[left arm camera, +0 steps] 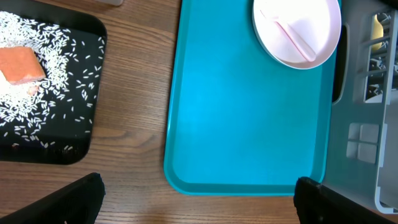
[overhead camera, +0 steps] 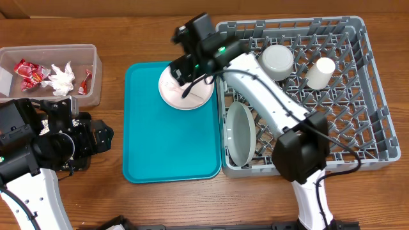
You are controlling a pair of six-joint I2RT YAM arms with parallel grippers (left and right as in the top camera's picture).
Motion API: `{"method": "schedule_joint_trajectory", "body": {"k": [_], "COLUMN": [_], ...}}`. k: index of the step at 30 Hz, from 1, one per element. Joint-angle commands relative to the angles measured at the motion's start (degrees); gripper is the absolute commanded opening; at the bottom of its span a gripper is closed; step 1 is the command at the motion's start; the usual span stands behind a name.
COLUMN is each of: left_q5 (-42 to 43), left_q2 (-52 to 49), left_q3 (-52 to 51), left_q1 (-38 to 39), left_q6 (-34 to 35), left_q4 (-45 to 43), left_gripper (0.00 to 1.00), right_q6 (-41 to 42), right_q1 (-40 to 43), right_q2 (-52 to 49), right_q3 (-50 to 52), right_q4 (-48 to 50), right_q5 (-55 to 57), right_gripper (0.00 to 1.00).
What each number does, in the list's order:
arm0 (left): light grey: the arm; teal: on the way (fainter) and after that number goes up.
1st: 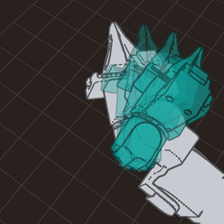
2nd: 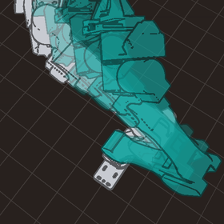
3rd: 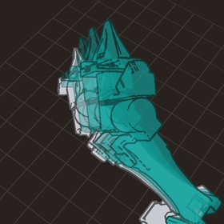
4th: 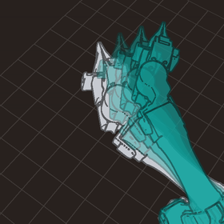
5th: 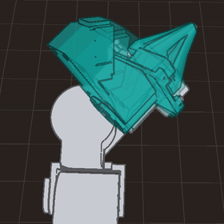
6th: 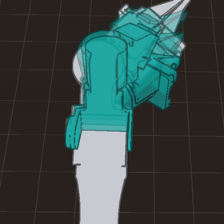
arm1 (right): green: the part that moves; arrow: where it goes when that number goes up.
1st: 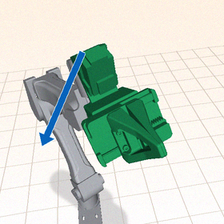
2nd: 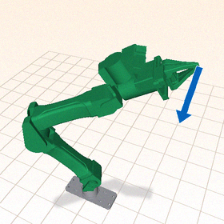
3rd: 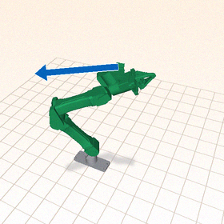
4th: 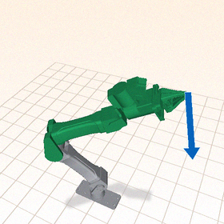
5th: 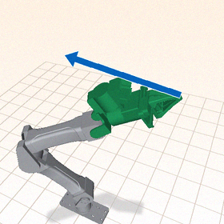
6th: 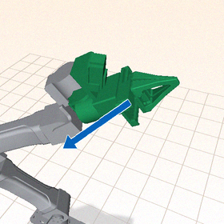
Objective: Sort waste into correct bins and load items into the dishwasher rack
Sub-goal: 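Move the right gripper left back over the white fork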
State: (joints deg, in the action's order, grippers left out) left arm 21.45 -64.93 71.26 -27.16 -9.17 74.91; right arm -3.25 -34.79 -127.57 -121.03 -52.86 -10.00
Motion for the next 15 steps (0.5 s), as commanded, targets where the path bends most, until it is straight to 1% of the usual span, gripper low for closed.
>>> {"method": "schedule_joint_trajectory", "body": {"k": [1,9,15], "left_q5": [0.6,0.6,0.6], "left_q2": [-0.3,-0.4,-0.4], "left_q3": [-0.4,-0.4,-0.4], "left_q1": [-0.3,-0.2,-0.2], "left_q6": [-0.5,-0.5,-0.5], "left_q4": [-0.2,-0.2,-0.2], "left_gripper": [1.00,1.00,1.00], "right_q6": [-4.3,-4.8,-7.1], "right_q1": [-1.3,-1.3,-1.2], "right_q2": [-3.9,-8.0,-9.9], "right_q3": [1.1,1.1,1.1], "right_q4": [1.0,1.7,1.5], "right_q5": [4.5,6.0,4.8], "right_gripper": [0.90,0.93,0.92]}}
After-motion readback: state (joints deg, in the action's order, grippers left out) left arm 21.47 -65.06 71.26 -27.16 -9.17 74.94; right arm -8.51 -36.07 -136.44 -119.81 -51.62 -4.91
